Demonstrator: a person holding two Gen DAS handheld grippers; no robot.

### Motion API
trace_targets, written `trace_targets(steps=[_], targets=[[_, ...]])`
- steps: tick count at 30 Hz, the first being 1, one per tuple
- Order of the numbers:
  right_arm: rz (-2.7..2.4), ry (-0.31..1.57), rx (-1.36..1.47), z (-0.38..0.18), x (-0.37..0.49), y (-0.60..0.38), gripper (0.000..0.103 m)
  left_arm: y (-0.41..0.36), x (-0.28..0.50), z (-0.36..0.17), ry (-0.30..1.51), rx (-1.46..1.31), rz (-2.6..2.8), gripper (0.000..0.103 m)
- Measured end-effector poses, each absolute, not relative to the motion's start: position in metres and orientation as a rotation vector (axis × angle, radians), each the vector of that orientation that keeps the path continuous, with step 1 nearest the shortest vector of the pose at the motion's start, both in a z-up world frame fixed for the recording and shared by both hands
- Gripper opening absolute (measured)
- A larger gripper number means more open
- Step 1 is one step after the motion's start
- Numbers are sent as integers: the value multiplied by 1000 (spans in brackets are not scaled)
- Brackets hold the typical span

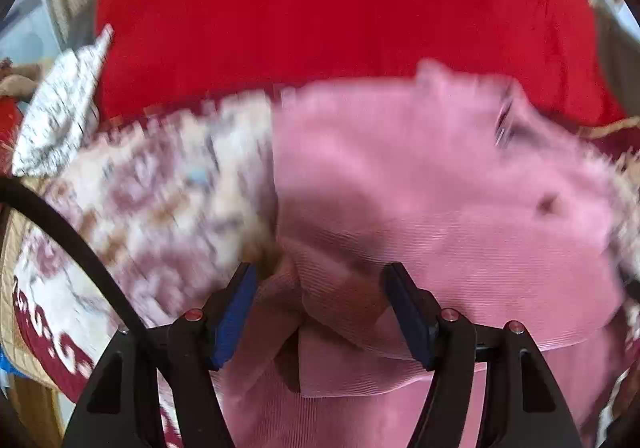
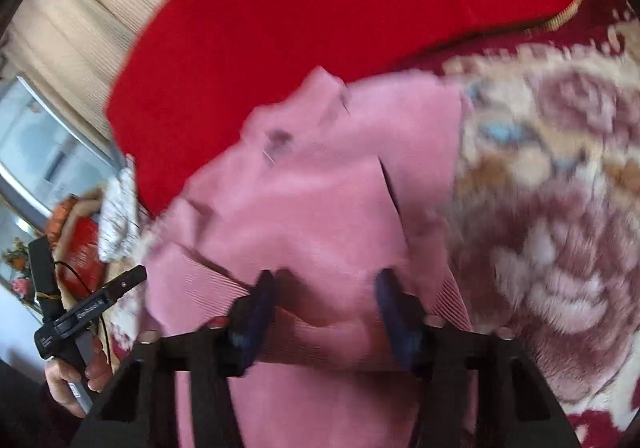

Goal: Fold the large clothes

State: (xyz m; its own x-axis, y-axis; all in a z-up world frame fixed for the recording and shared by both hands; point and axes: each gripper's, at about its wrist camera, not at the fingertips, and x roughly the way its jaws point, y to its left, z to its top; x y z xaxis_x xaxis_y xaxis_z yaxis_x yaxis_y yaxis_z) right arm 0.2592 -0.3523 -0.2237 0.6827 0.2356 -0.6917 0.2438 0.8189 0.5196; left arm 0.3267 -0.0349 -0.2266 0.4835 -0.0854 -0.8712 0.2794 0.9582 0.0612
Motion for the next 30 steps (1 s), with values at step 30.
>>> trace_targets(steps=[30], targets=[[75, 776, 533, -176, 277, -344, 54, -66, 321, -199, 941, 204, -371, 68]])
